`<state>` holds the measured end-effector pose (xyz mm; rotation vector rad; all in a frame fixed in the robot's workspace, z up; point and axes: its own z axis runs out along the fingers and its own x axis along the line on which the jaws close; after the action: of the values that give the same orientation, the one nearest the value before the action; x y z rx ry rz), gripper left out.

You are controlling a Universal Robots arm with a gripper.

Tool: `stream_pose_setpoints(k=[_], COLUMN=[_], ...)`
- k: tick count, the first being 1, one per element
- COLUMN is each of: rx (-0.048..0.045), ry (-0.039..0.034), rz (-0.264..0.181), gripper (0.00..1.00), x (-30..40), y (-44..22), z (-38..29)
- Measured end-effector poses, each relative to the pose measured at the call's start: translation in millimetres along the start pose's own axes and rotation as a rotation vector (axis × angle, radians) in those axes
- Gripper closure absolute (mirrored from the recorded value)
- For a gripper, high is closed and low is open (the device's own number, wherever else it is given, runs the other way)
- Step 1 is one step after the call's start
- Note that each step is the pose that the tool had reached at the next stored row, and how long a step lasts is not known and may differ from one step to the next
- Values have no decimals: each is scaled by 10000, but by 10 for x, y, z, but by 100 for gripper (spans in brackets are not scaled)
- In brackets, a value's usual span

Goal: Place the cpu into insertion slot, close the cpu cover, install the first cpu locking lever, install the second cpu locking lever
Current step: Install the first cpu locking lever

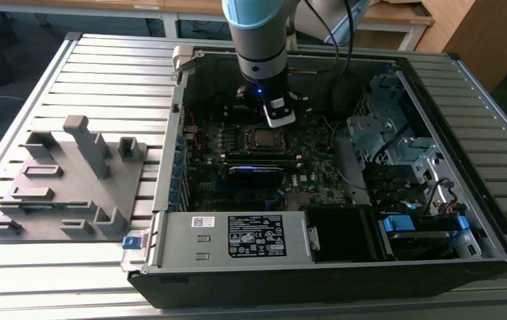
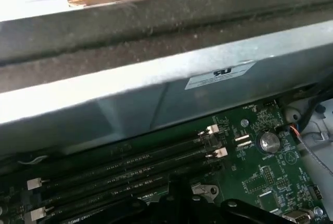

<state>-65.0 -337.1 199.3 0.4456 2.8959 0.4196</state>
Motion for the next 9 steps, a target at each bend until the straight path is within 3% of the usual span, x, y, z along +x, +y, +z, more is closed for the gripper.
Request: stream_pose_setpoints(k=[5, 9], rx=[-327, -482], ry=[-68, -176], rz=[23, 10], gripper=[90, 90], x=[35, 91], y=[-35, -62], z=[-14, -27])
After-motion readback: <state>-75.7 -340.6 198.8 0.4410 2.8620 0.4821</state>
